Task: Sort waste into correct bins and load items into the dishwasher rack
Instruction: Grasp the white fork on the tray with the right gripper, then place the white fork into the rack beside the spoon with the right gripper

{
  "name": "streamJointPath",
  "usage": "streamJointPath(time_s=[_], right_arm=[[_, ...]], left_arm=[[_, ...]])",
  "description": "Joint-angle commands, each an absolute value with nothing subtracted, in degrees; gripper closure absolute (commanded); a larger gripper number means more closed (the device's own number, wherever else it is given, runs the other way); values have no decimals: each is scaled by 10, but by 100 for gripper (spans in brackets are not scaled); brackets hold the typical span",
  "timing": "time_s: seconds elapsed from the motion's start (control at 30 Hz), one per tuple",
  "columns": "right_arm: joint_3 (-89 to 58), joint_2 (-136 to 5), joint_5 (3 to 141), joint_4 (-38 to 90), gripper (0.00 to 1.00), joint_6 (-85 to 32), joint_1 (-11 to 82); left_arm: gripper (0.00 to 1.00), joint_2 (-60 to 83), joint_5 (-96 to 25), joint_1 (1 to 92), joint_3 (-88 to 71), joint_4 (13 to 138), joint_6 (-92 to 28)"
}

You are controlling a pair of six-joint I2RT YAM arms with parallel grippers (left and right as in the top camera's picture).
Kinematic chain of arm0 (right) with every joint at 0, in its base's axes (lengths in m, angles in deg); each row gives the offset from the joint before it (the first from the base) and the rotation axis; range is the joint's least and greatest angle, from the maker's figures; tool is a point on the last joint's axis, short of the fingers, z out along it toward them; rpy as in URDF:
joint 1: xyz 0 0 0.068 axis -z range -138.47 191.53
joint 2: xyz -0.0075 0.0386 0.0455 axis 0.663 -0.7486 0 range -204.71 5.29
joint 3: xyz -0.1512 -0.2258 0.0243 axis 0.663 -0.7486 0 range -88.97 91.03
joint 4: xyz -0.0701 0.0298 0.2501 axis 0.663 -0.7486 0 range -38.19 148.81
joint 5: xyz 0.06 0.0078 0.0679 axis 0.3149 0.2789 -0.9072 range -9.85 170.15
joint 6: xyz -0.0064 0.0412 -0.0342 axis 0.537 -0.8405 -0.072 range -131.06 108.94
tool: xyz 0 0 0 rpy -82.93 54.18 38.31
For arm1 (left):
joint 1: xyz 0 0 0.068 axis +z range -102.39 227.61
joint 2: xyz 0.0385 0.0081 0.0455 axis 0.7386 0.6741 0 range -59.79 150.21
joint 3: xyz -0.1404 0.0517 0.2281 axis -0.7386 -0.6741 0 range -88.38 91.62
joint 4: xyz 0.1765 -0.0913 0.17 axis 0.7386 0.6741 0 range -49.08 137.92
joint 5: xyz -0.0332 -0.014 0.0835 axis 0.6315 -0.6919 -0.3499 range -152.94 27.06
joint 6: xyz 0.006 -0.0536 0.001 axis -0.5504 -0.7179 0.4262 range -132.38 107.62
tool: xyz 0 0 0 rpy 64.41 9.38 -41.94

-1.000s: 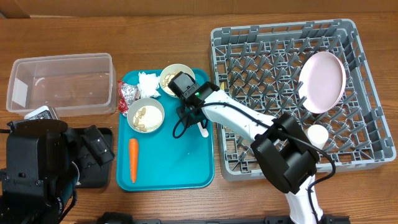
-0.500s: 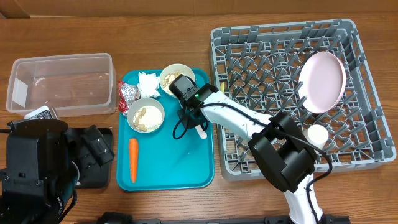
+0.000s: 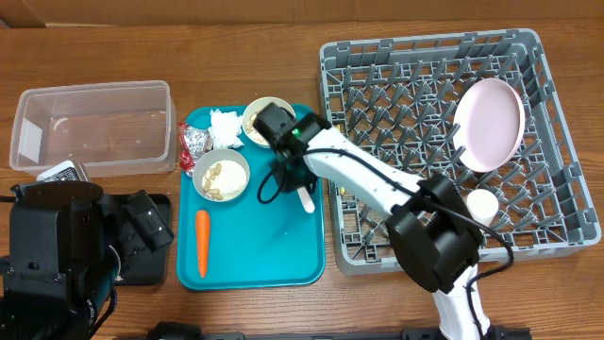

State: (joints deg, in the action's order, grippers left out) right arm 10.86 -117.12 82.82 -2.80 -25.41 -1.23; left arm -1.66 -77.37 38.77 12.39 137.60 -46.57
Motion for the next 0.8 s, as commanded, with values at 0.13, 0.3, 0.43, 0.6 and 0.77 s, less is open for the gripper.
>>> streamJointPath(time_s=[0.13,0.3,0.43,0.6,0.77], right_arm=[[165,-1062,834,-49,96,-261,13],[165,-1046,846,-72,96,-259,62],[155,-1050,845,-79,94,-243,101],[113,-1053,845,-55,90,-216,123],[63,-1053,844,-25,76,-211,121]], left_arm=[[0,-17,-786,391,131,1377,-471],[0,-17,-786,391,131,1377,-471],[0,-17,-786,391,131,1377,-471],[0,-17,-786,391,131,1377,-471],[0,-17,-786,391,131,1377,-471]])
